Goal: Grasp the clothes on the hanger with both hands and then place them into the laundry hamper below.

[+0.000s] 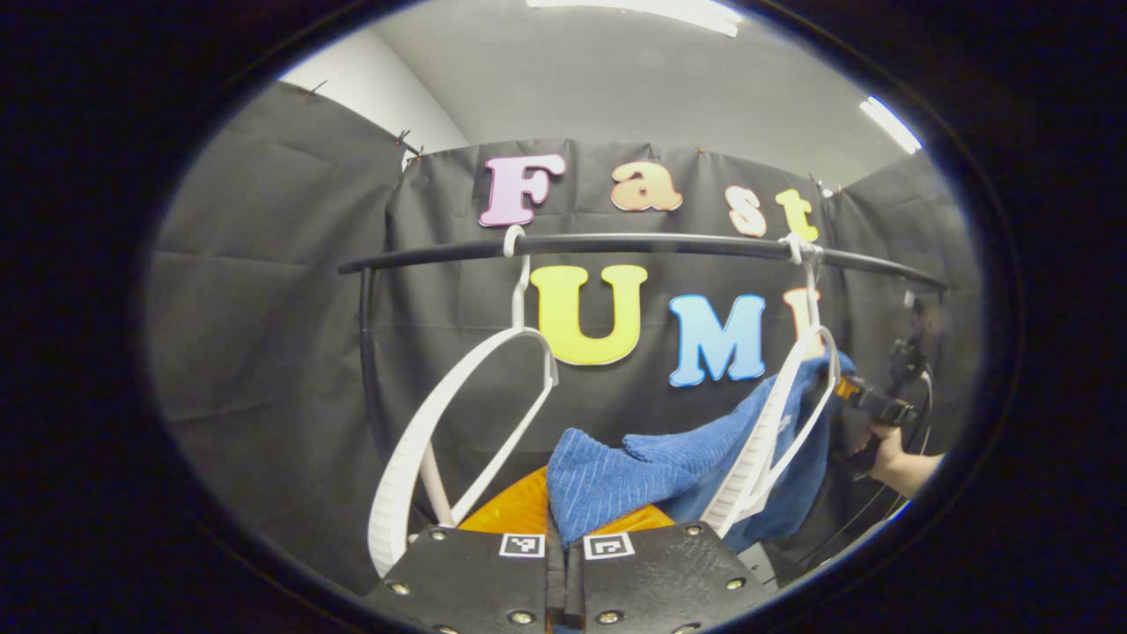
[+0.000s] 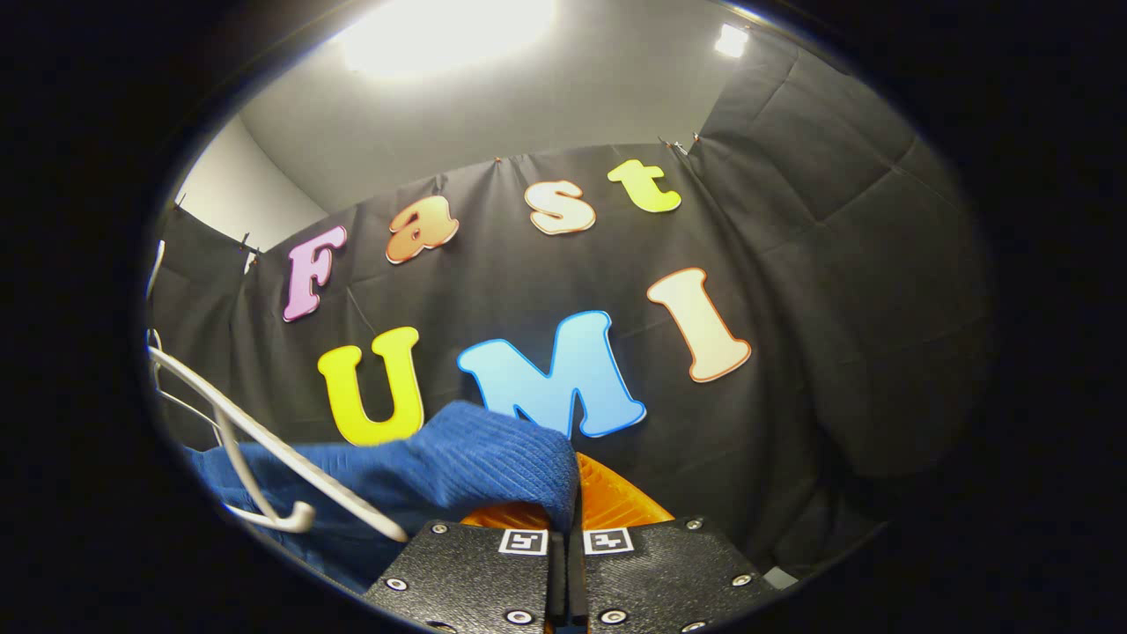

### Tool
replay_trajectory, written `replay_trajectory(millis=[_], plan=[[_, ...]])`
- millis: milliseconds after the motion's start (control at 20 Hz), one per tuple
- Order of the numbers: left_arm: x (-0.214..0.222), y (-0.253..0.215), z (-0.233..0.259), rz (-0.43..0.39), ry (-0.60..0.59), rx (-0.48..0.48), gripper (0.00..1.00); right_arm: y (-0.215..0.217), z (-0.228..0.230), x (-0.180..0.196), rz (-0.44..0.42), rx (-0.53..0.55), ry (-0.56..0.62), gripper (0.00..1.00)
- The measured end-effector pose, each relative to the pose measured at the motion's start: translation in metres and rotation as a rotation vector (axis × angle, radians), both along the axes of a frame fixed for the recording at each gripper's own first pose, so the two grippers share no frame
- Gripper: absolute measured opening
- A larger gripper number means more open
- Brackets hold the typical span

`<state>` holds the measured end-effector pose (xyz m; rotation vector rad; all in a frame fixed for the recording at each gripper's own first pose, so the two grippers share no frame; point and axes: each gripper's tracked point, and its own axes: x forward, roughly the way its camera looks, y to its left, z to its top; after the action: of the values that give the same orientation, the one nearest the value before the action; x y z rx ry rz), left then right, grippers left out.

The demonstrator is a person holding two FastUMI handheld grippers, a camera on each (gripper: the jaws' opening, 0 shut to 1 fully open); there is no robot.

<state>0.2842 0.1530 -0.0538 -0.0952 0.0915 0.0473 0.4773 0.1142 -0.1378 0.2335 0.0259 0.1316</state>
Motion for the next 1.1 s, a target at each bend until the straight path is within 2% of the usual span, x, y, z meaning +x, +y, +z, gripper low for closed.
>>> replay_trajectory(millis=[150,250,450,700,900,1100], plan=[[0.009,-0.003,-0.022,0.002,0.028,0.002,0.01,-0.003,-0.019,-0.007,0.004,-0.047,0.032,0.01],[0.0,-0.004,-0.039,0.013,0.057,0.015,0.01,-0.004,-0.029,-0.015,0.006,-0.094,0.037,0.01],[-0.019,-0.003,-0.069,0.056,0.111,-0.008,0.01,-0.005,-0.047,-0.039,0.031,-0.111,0.071,0.01],[-0.039,-0.021,-0.084,0.092,0.147,-0.044,0.01,-0.018,-0.061,-0.081,0.082,-0.136,0.108,0.01],[-0.088,-0.042,-0.082,0.119,0.147,-0.06,0.01,-0.037,-0.061,-0.129,0.124,-0.127,0.139,0.01],[-0.13,-0.067,-0.079,0.113,0.155,-0.059,0.02,-0.064,-0.056,-0.181,0.123,-0.141,0.176,0.01]])
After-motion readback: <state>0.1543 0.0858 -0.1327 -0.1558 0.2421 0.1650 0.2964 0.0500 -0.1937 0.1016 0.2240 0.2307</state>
